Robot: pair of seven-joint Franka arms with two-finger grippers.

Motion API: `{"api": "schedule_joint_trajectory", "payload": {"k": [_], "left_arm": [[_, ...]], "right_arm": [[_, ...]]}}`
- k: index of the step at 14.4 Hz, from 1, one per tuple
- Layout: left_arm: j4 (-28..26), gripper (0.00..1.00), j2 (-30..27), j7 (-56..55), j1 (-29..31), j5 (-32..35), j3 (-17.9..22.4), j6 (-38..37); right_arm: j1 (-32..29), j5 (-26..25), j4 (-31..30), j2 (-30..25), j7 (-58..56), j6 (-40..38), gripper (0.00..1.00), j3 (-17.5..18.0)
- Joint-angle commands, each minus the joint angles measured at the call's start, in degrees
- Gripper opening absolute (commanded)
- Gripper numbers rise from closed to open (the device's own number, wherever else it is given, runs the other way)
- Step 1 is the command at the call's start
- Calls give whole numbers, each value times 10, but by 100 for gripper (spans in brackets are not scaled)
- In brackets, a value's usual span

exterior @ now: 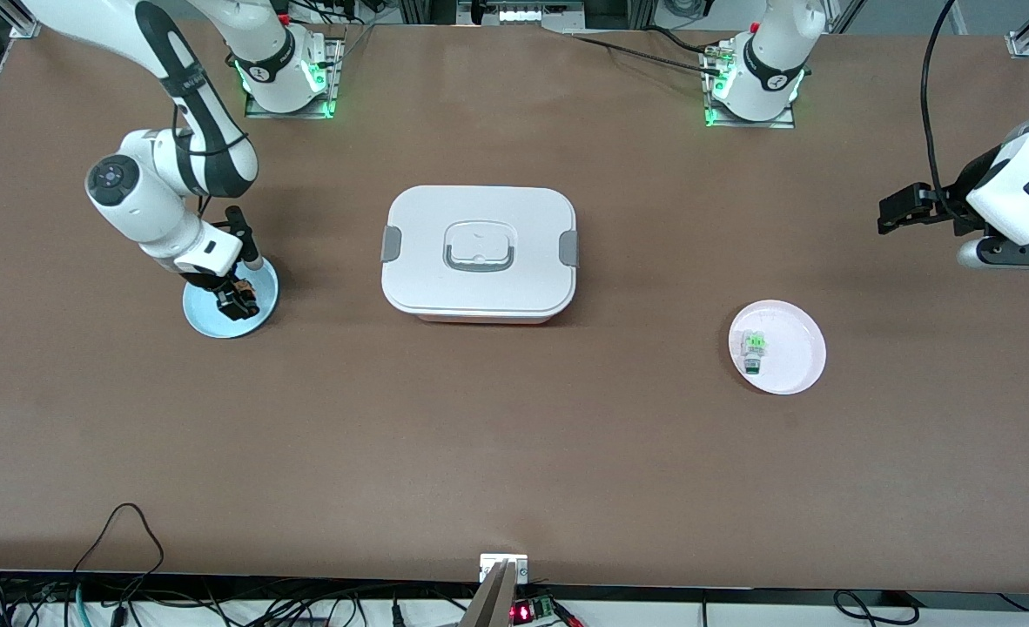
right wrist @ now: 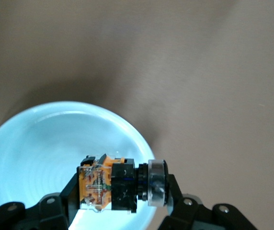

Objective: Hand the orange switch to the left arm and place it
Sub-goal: 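Close the right gripper on the orange switch and lift it, then carry the switch over the box with the right gripper while the left gripper approaches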

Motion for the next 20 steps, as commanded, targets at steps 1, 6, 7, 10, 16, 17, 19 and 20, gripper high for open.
{"api": "schedule_joint_trajectory", "payload": {"k": [1,6,7,10,16,17,19,20], "left_arm": [[12,100,1,10,-3,-12,5,-14],[9,100,3,10,4,-14,5,-17],[9,100,4,10,4,-16,5,-24],[10,100,14,10,4,-18,5,-49],[7,100,49,12,-6,-126,4,-63],[4,100,55,14,-5,-167,4,-63],[4,100,64,13,-6,-231,3,-60],[4,100,71,14,-10,-276,3,-56]], "right_arm": [[-4,21,42,-16,-21,-42,8,6],[-10,29,146,-20,65,-173,8,3],[-11,29,166,-20,100,-197,8,3],[-10,40,209,-18,199,-261,8,3],[12,144,225,-13,322,-296,6,6],[18,158,227,-13,333,-297,6,6],[34,207,232,-13,343,-302,6,6],[46,242,233,-14,342,-302,6,6]]}}
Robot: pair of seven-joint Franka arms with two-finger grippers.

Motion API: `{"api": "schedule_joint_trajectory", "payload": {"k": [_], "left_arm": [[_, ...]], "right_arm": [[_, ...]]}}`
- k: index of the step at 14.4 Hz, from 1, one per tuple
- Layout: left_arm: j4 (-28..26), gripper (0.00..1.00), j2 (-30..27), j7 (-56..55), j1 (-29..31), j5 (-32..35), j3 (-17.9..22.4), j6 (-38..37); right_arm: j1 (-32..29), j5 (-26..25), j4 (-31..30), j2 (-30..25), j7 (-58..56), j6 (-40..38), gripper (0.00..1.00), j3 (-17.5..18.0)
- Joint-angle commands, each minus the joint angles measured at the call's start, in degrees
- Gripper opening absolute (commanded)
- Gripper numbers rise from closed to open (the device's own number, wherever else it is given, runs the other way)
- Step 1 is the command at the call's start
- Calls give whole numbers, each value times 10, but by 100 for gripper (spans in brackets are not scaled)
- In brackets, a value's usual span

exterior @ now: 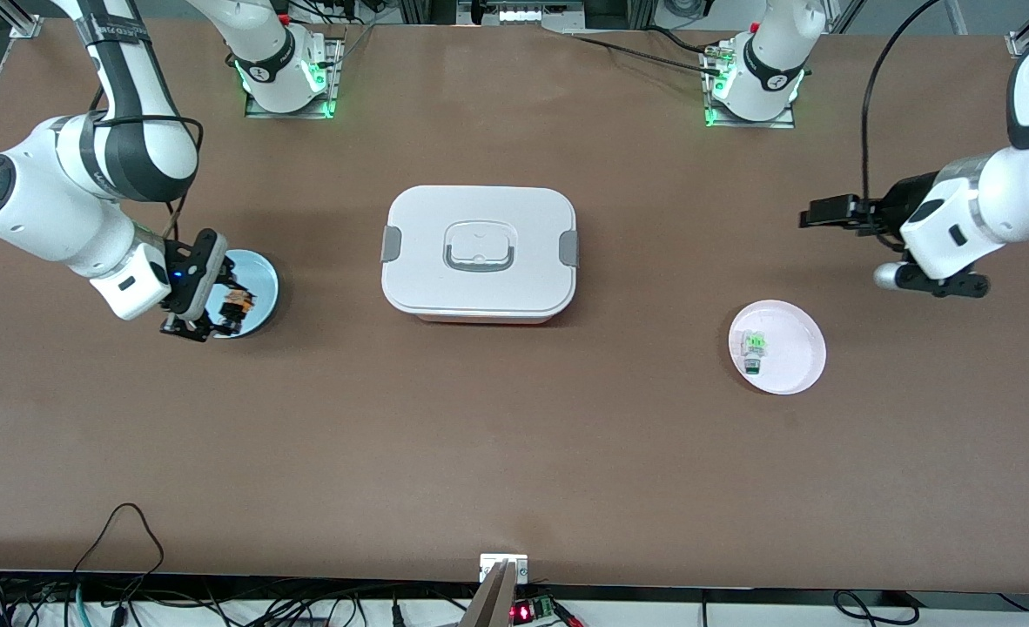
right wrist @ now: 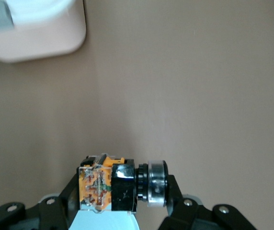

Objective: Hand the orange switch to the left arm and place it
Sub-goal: 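Carry the switch over the box with the right gripper while the left gripper approaches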

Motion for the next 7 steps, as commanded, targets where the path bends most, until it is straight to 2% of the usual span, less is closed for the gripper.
{"api": "schedule_joint_trajectory", "payload": {"k": [1,4,7], "left_arm": [[6,100,18,12,-6,-112,4,0],[-18,100,22,43,-20,-247,-3,81],[-40,100,22,76,-20,-358,-41,178]], "right_arm": [[32,87,20,2,13,-15,5,0],[69,201,36,-3,10,-36,5,0],[95,300,56,-8,8,-67,5,0]]}}
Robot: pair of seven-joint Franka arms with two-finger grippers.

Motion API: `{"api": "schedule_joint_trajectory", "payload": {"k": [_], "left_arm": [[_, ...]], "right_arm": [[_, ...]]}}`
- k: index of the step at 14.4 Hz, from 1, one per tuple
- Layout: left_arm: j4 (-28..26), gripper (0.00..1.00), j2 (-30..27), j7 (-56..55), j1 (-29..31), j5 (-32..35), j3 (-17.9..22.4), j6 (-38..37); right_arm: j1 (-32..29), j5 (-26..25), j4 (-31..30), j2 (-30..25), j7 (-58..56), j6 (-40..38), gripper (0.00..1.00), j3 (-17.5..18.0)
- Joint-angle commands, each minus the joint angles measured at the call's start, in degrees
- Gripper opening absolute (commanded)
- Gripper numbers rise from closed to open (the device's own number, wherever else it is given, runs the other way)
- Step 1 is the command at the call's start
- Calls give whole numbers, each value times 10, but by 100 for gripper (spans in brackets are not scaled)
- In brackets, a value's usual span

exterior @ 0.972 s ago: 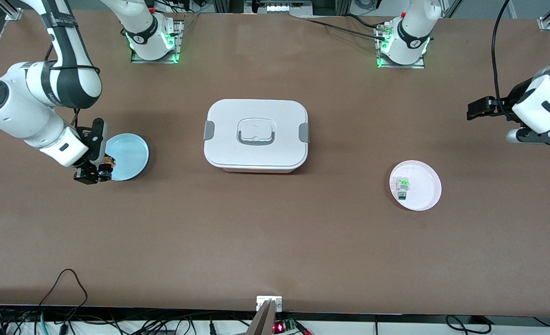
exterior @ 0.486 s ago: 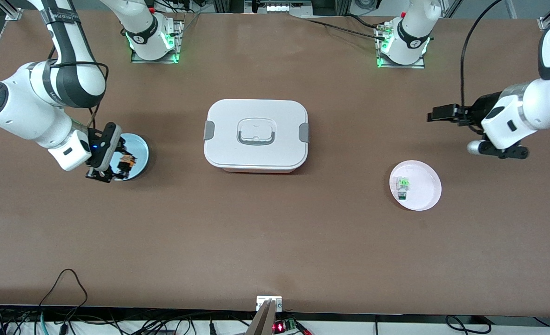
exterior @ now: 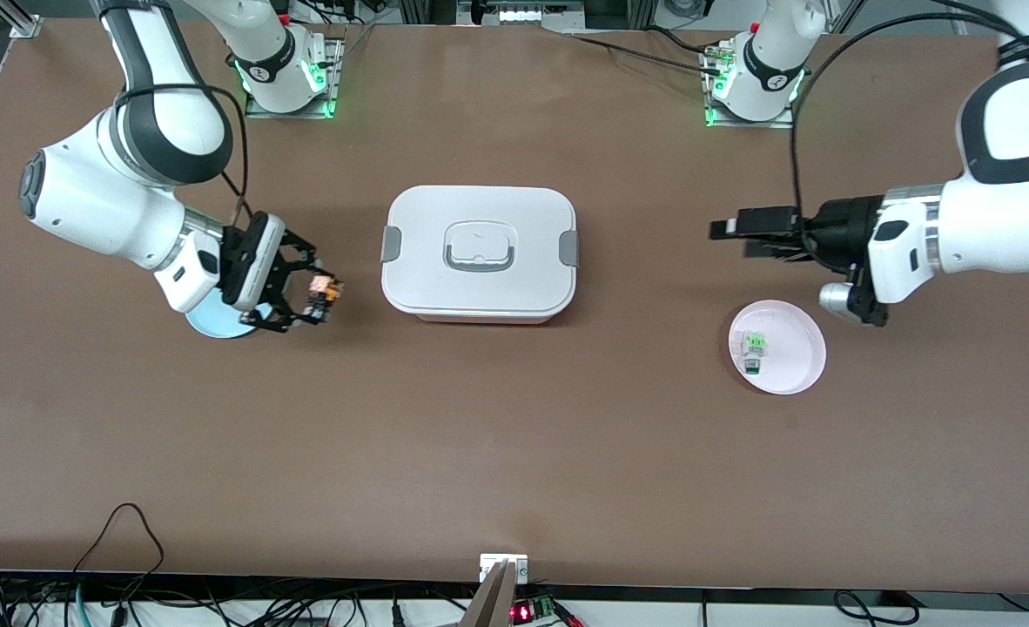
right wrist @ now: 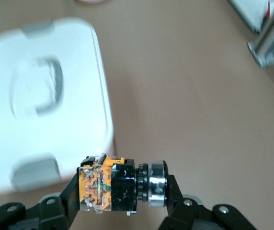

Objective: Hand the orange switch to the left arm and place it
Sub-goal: 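Carry the switch over the box with the right gripper while the left gripper approaches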

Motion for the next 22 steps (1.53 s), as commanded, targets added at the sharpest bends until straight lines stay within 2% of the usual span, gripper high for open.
{"api": "schedule_joint_trajectory", "payload": {"k": [1,3,6,9,11,15,16,19,20,22], "left_arm": [[-30,100,-6,53,-2,-106,-21,70],[-60,100,-6,114,-3,-220,-41,107],[-89,100,12,216,-2,-345,-100,191],[-103,100,39,270,-3,-497,-156,240],[-124,100,38,282,-2,-564,-187,258],[-163,99,28,325,-1,-609,-241,286],[-171,99,26,341,5,-622,-256,287],[-211,99,3,344,19,-632,-263,276],[-225,97,-4,339,21,-632,-264,260],[-248,96,-5,302,43,-632,-264,183]], "right_arm": [[23,98,25,-13,3,-51,5,-4],[39,150,38,-31,4,-65,5,-4],[65,236,56,-45,9,-67,5,-4],[108,325,63,-47,17,-30,5,-4],[144,331,63,-47,46,18,5,-4],[216,331,63,-53,126,108,5,-4],[219,331,64,-53,134,115,5,-4],[221,331,64,-56,137,115,5,-4],[221,331,64,-57,137,114,5,-4],[221,331,64,-57,138,114,5,-4]]}}
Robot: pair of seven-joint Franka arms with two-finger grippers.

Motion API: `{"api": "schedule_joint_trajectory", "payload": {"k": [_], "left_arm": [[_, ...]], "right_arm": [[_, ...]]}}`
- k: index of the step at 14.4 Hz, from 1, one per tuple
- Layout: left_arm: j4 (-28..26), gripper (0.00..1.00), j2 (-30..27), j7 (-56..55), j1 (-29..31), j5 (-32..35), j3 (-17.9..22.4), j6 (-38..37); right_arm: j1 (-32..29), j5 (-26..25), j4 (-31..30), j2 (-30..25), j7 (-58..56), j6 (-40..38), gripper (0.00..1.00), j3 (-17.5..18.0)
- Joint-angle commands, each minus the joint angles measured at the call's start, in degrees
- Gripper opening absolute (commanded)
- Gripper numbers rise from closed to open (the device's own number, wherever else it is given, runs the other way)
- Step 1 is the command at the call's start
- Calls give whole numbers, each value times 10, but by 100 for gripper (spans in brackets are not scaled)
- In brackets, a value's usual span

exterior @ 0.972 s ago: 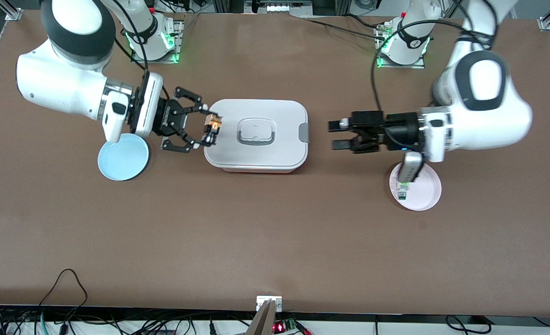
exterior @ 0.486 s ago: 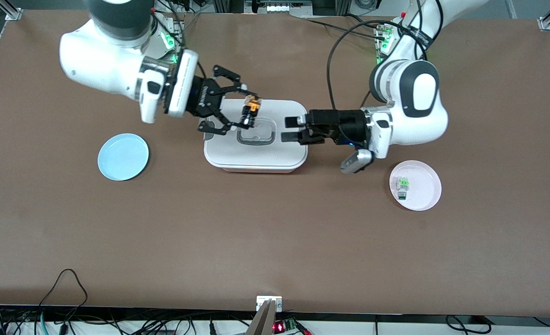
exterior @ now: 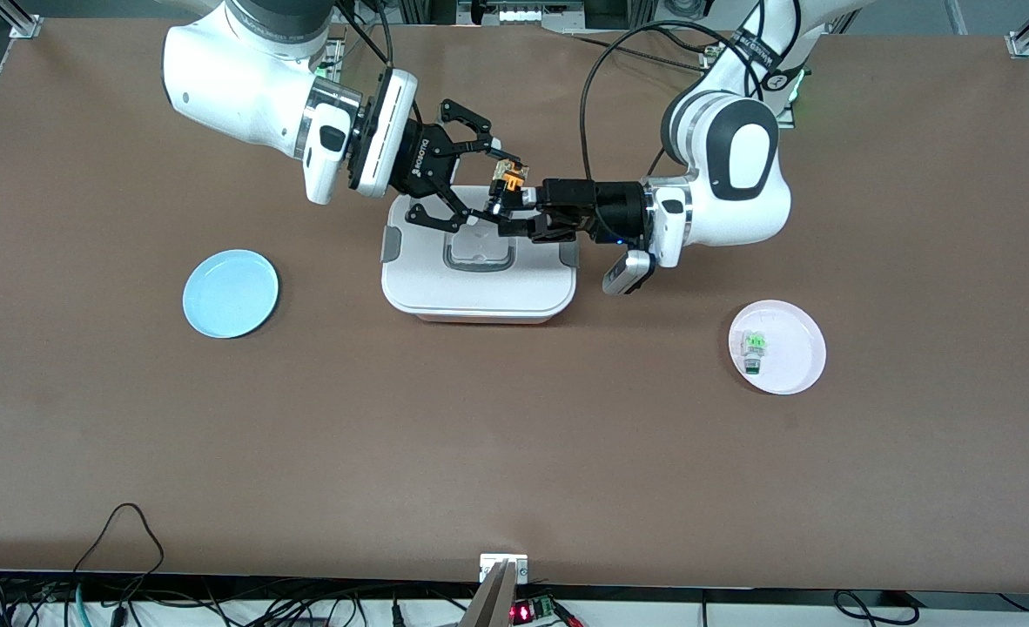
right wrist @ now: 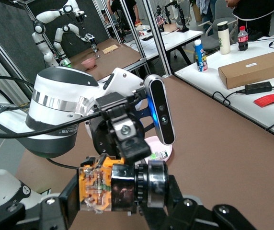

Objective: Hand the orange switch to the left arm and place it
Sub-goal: 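Grasp the orange switch with the left gripper beside the right gripper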

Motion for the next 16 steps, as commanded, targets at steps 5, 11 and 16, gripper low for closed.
{"api": "schedule_joint_trajectory", "payload": {"k": [5,11,16], "left_arm": [[-48,85,-28,-45,38,-59,-27,-77],[-48,33,-27,-45,38,-93,-34,-77],[-47,24,-27,-45,39,-93,-34,-77]], "right_arm": [[2,12,3,-10,10,2,5,-4],[2,11,3,-13,19,1,5,-4],[2,11,3,-13,19,2,5,-4]]}}
